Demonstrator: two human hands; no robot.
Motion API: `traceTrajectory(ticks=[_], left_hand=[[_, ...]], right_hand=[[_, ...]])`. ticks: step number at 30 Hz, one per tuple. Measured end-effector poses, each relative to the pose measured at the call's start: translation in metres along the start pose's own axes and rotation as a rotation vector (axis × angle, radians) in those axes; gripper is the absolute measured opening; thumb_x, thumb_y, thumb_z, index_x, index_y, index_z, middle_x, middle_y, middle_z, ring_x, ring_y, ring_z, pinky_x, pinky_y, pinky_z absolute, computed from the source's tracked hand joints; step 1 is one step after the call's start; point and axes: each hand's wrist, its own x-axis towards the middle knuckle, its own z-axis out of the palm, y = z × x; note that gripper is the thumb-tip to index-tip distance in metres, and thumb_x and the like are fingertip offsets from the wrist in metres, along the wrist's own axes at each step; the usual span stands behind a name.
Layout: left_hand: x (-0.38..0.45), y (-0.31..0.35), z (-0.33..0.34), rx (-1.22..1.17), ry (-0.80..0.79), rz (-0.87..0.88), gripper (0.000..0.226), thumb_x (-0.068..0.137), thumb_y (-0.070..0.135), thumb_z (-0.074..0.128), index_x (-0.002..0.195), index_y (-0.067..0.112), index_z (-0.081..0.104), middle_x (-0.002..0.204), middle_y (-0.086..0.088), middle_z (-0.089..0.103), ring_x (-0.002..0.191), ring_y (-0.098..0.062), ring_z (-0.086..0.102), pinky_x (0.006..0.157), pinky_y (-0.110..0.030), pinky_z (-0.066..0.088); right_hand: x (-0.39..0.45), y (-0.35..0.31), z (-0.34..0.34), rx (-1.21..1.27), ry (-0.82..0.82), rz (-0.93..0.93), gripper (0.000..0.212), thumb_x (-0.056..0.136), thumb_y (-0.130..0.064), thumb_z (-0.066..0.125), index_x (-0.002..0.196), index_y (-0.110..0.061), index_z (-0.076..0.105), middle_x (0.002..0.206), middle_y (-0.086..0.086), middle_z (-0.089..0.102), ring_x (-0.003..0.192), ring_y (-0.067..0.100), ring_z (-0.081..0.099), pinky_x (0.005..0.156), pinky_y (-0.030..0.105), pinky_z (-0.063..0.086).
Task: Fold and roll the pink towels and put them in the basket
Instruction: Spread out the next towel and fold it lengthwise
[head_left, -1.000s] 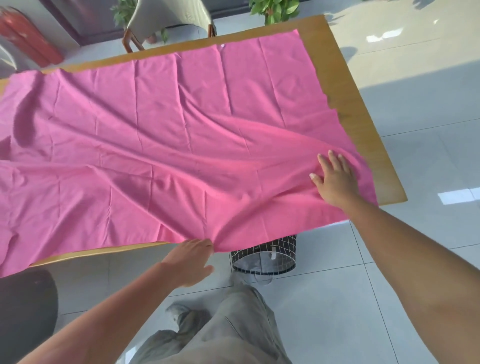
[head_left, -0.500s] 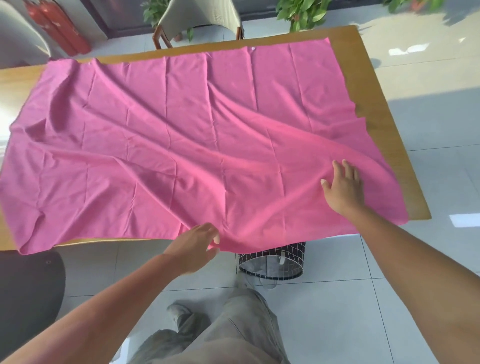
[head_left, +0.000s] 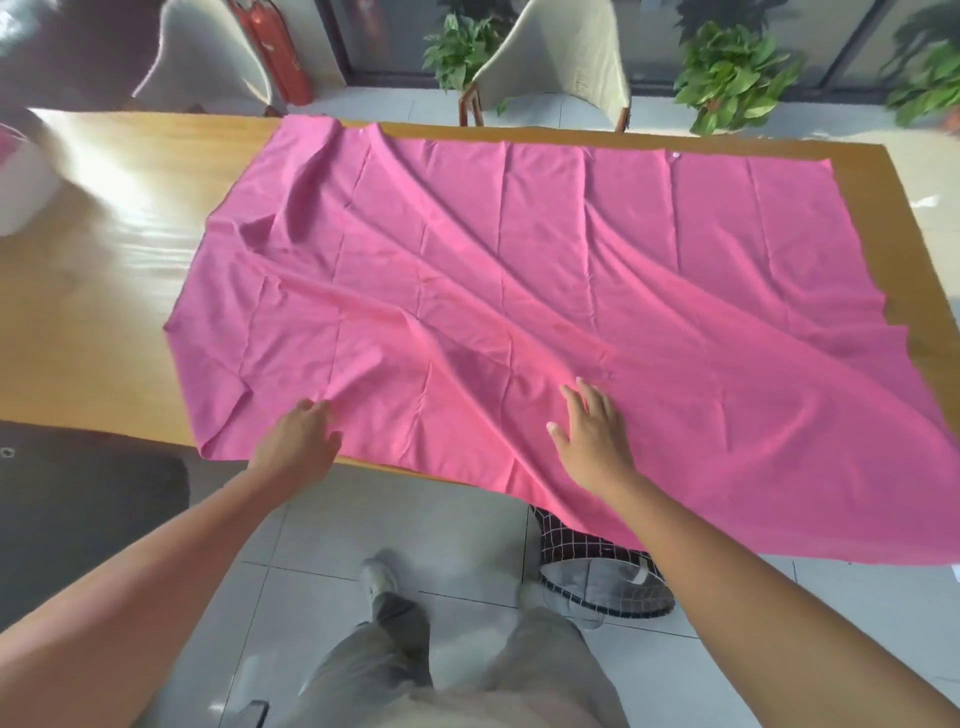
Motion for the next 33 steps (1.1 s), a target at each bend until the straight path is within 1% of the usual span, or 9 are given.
traceTrajectory(ticks=[5,9,11,14,16,18,22,28,33], left_hand=[[0.044,-0.109,-0.019,-0.118,0.118,-0.188,0.028,0.101,0.022,0.049,0.119,0.001,0.055,0.117,-0.024,0.058,0.1,-0.042,0.06,0.082,-0.047,0.048],[0.066,-0.171,-0.018,-0.222,0.113,-0.334,0.072,0.091,0.061,0.061,0.12,-0.003,0.045,0.113,-0.027,0.053,0.1,-0.048,0.059,0.084,-0.053,0.049],[0.071,-0.189,-0.009,-0.278,0.041,-0.37,0.081,0.084,0.06,0.07,0.126,-0.004,0.041,0.115,-0.025,0.049,0.103,-0.048,0.057,0.087,-0.052,0.048],[0.073,-0.206,0.004,-0.393,0.034,-0.314,0.057,0.082,0.03,0.076,0.117,-0.003,0.045,0.107,-0.019,0.045,0.09,-0.041,0.054,0.076,-0.043,0.043],[0.076,-0.216,0.008,-0.43,0.066,-0.208,0.023,0.09,0.013,0.063,0.101,-0.004,0.051,0.099,-0.021,0.051,0.089,-0.041,0.053,0.072,-0.041,0.037],[0.077,-0.233,0.009,-0.441,0.092,-0.174,0.008,0.091,0.004,0.051,0.088,-0.002,0.054,0.09,-0.021,0.054,0.086,-0.041,0.053,0.067,-0.041,0.034],[0.071,-0.283,0.005,-0.556,0.163,-0.344,0.011,0.093,0.006,0.05,0.084,-0.001,0.052,0.086,-0.017,0.058,0.079,-0.037,0.056,0.066,-0.045,0.044],[0.063,-0.345,0.002,-0.641,0.15,-0.492,0.014,0.098,0.02,0.056,0.092,0.011,0.065,0.084,-0.004,0.067,0.084,-0.028,0.061,0.072,-0.036,0.042],[0.064,-0.361,0.0,-1.042,0.229,-0.857,0.009,0.089,0.011,0.058,0.088,0.01,0.067,0.089,-0.008,0.068,0.071,-0.024,0.056,0.061,-0.03,0.044]], right_hand=[[0.022,-0.112,0.021,-0.05,0.01,-0.068,0.06,0.103,-0.037,0.046,0.156,-0.018,0.025,0.166,0.007,0.016,0.152,0.028,0.012,0.124,0.046,0.015],[0.03,-0.191,0.05,-0.122,-0.038,-0.141,0.059,0.103,-0.036,0.046,0.155,-0.017,0.029,0.165,0.006,0.019,0.152,0.025,0.013,0.124,0.041,0.014],[0.031,-0.225,0.066,-0.117,-0.085,-0.134,0.058,0.103,-0.035,0.046,0.155,-0.018,0.029,0.165,0.005,0.017,0.152,0.024,0.011,0.124,0.041,0.015],[0.031,-0.268,0.087,-0.096,-0.134,-0.111,0.058,0.103,-0.035,0.047,0.155,-0.018,0.027,0.166,0.005,0.014,0.153,0.024,0.009,0.124,0.043,0.013],[0.033,-0.29,0.097,-0.09,-0.155,-0.096,0.058,0.103,-0.035,0.048,0.155,-0.019,0.028,0.166,0.004,0.014,0.153,0.024,0.01,0.124,0.042,0.014],[0.037,-0.31,0.104,-0.098,-0.172,-0.089,0.058,0.102,-0.035,0.048,0.155,-0.02,0.029,0.165,0.003,0.016,0.152,0.024,0.01,0.123,0.041,0.014],[0.046,-0.341,0.109,-0.141,-0.194,-0.094,0.058,0.102,-0.035,0.049,0.154,-0.019,0.03,0.165,0.004,0.017,0.151,0.025,0.012,0.123,0.043,0.016],[0.063,-0.38,0.112,-0.176,-0.256,-0.102,0.06,0.101,-0.036,0.05,0.155,-0.019,0.029,0.166,0.005,0.014,0.149,0.029,0.016,0.121,0.044,0.022],[0.075,-0.394,0.115,-0.246,-0.335,-0.082,0.065,0.101,-0.038,0.049,0.157,-0.021,0.021,0.167,0.006,0.006,0.149,0.034,0.018,0.121,0.047,0.023]])
